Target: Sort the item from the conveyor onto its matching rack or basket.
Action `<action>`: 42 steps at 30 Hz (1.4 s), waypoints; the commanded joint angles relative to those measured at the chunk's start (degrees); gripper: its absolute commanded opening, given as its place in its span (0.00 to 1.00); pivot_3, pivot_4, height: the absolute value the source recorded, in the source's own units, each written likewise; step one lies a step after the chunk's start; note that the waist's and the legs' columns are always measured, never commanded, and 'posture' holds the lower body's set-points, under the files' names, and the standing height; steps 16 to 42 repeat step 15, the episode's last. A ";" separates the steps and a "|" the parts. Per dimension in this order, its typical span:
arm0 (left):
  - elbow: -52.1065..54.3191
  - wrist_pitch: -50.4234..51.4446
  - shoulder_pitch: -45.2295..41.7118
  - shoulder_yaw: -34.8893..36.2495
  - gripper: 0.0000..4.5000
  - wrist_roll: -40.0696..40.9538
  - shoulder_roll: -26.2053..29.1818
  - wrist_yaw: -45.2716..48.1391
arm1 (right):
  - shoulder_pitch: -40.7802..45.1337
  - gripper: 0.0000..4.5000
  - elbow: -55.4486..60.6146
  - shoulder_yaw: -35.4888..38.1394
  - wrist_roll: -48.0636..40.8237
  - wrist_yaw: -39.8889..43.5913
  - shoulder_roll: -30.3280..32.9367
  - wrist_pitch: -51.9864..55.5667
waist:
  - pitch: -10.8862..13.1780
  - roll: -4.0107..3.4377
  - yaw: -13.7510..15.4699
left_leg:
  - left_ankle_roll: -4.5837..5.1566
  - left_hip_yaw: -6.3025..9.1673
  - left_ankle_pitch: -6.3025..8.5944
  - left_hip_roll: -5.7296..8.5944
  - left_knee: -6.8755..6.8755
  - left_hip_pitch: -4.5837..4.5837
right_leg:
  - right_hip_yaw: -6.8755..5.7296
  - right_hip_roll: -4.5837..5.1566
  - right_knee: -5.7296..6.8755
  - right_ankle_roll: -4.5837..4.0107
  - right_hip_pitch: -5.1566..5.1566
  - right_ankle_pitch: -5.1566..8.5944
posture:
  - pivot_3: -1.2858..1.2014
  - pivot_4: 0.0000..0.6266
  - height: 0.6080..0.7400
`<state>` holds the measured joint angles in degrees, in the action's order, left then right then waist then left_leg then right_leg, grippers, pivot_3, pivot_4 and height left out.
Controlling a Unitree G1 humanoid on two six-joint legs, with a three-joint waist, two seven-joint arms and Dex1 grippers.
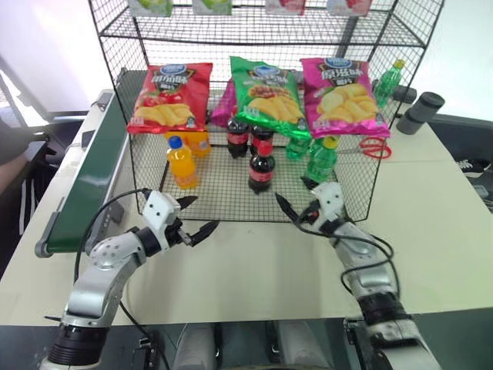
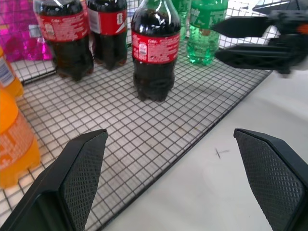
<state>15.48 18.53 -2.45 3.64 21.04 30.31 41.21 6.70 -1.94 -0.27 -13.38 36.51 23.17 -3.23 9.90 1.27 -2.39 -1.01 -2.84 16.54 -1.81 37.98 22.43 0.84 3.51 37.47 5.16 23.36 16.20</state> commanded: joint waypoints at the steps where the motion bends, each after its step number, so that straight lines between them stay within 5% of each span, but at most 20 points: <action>1: -0.74 -1.20 0.15 3.80 1.00 0.75 2.03 0.73 | -3.62 0.99 12.69 4.96 -7.95 4.16 5.00 6.52 | 0.00 -0.01 -0.16 | 0.00 0.00 0.00 -0.01 0.00 -0.02 | 0.00 -0.01 0.00 0.00 -0.02 0.00 | 0.52 0.24 1.00; 11: -4.97 -3.16 1.07 6.59 1.00 0.70 4.19 2.99 | -11.11 0.99 21.36 15.76 -16.11 6.59 13.33 16.60 | -0.05 -0.01 1.43 | 0.01 -0.03 0.00 0.03 0.03 -0.07 | 0.01 0.00 -0.14 -0.01 -0.15 0.00 | 0.52 0.24 1.00; 42: -5.44 -2.64 1.20 6.26 1.00 2.28 3.62 4.42 | -11.02 0.99 21.63 15.97 -15.78 6.74 13.40 17.24 | -0.05 -0.01 1.66 | 0.01 -0.03 0.00 0.03 0.03 -0.06 | 0.01 0.00 -0.15 -0.01 -0.15 0.01 | 0.52 0.24 1.00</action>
